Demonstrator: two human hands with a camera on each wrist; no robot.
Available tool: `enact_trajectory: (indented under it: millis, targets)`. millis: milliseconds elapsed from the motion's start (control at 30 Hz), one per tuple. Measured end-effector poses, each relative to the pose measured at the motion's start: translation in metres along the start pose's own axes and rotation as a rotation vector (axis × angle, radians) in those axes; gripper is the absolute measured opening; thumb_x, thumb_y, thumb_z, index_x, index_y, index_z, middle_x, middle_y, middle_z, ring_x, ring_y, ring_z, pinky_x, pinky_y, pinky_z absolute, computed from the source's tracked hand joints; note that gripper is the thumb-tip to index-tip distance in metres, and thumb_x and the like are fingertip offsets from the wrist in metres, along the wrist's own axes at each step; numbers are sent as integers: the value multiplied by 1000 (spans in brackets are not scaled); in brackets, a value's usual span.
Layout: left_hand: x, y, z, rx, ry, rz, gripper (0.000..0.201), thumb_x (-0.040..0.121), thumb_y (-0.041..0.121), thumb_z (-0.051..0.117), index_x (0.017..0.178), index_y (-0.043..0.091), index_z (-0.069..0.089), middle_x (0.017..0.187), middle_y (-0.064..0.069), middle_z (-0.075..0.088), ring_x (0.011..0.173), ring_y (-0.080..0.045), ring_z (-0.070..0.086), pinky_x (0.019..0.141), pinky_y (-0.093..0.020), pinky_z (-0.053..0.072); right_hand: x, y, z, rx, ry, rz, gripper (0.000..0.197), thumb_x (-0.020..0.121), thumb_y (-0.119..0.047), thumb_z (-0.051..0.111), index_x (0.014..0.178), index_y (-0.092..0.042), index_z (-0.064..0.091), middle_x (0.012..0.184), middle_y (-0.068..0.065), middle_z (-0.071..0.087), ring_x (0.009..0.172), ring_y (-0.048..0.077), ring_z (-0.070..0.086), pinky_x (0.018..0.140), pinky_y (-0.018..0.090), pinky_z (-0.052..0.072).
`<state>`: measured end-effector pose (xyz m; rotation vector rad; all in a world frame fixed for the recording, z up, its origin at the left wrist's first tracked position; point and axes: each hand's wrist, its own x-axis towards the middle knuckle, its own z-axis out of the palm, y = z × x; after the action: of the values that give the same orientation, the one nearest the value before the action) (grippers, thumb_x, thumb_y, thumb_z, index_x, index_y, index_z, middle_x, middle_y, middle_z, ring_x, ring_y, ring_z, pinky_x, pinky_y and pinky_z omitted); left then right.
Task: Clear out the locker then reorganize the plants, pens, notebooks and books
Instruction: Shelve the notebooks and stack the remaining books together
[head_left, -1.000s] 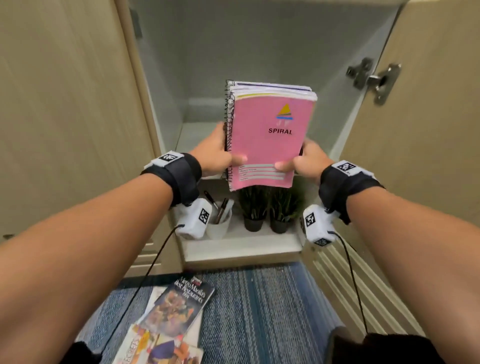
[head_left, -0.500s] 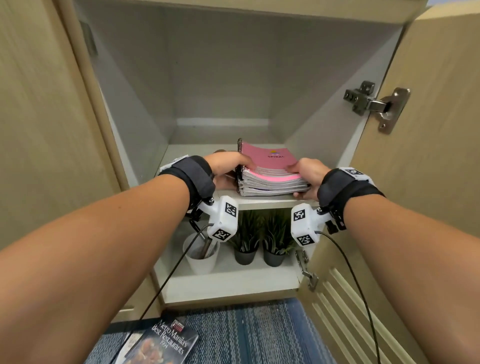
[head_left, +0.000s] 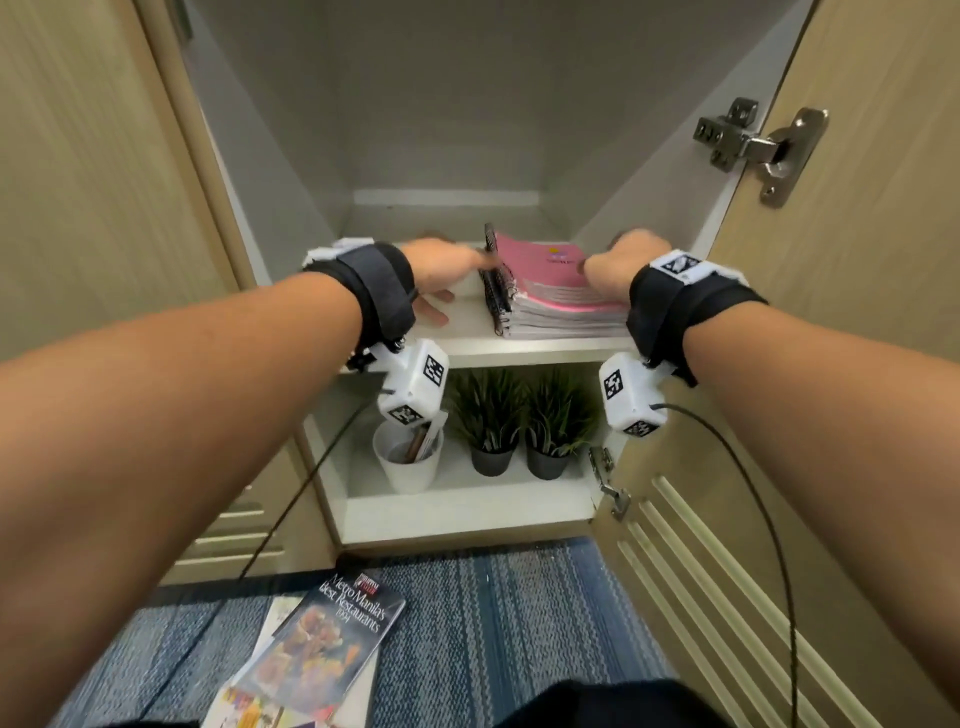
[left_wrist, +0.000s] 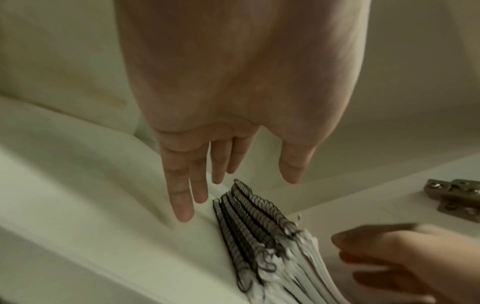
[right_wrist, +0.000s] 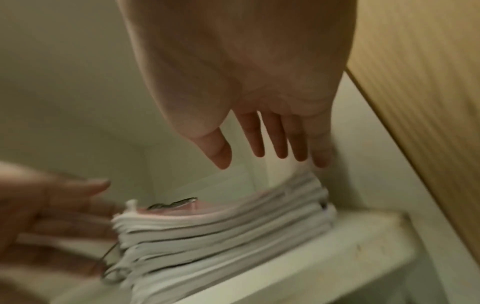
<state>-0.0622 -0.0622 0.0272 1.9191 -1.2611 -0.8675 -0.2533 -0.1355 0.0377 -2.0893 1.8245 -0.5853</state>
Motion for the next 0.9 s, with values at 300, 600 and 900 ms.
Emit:
enact_trajectory:
  millis: [300, 600, 900]
  targets:
    - [-77, -46, -31, 495, 275, 432, 27, 85, 23, 61, 112, 22, 67, 98, -4, 72, 80, -22, 65, 80, -36, 56, -94, -42, 25, 27, 120, -738, 27, 85, -27, 48, 96, -19, 72, 84, -2, 63, 78, 17, 56, 76, 29, 49]
    - [-164, -266, 40, 583, -16, 44, 12, 90, 21, 60, 86, 18, 71, 82, -4, 69, 82, -26, 65, 73, -29, 48, -223, 38, 199, -170, -550, -615, 20, 87, -23, 52, 94, -26, 70, 95, 1, 72, 86, 24, 65, 80, 36, 55]
    - [-258, -485, 116, 443, 73, -781, 90, 56, 48, 82, 130, 9, 50, 129, -18, 58, 119, -39, 57, 99, -44, 49, -334, 212, 322, -438, -936, -12, 76, 72, -39, 71, 142, -22, 45, 143, 14, 41, 130, 40, 44, 107, 45, 43]
